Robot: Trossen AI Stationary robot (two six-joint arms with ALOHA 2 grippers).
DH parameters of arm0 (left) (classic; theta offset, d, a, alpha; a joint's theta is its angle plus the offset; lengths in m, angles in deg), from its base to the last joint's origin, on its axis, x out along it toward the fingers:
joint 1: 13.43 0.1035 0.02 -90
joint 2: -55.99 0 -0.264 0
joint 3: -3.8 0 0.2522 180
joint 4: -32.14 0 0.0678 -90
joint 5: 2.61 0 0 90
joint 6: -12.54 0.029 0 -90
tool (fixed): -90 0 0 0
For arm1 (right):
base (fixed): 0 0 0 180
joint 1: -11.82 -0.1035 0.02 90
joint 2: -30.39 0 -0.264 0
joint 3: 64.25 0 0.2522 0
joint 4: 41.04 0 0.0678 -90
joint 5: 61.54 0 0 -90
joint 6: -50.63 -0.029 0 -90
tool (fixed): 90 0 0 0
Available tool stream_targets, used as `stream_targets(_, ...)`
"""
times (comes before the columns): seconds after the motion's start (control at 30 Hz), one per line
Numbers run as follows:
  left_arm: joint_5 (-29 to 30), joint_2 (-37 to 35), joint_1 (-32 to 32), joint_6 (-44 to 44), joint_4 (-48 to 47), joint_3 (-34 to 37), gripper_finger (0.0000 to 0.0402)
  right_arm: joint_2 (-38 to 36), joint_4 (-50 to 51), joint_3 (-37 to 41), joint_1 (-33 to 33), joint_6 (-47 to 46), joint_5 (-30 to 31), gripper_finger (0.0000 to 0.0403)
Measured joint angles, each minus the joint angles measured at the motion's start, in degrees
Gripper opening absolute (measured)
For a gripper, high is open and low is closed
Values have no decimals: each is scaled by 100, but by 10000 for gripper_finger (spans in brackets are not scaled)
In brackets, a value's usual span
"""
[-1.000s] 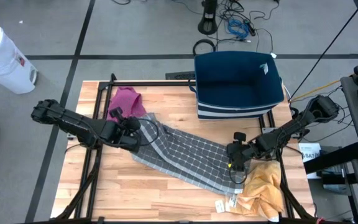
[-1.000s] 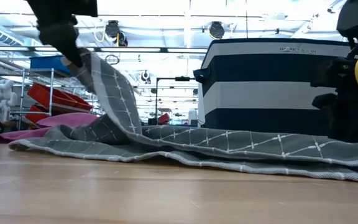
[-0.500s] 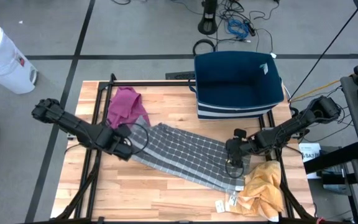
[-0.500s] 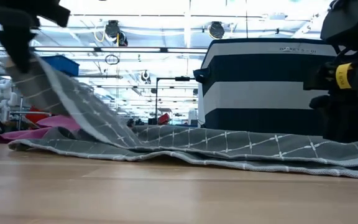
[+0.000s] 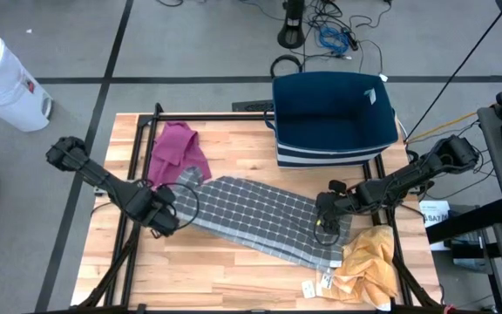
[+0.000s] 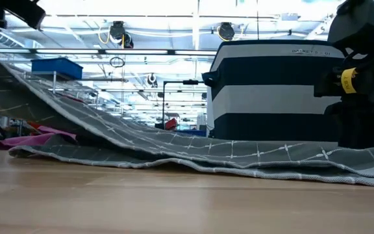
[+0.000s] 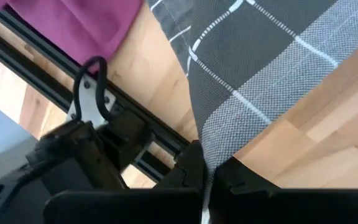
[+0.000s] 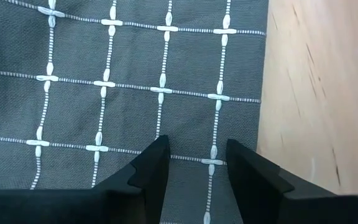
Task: Fold towel
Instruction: Fold the gray checkered towel
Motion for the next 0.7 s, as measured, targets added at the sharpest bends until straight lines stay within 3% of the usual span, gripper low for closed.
stream_targets(0.2,-78,0,-326,-336,0,0,0,0,15,-4,73,-9,-47,150)
stream_targets(0.33,300,0,-407,-450,0,0,5,0,17,-4,73,-52,-43,150)
stream_targets(0.57,1258,-1,-426,-465,-3,0,61,-133,129,7,75,-102,-9,150)
stream_targets(0.7,1508,-2,-405,-484,-2,0,101,-261,444,-46,81,-120,23,150)
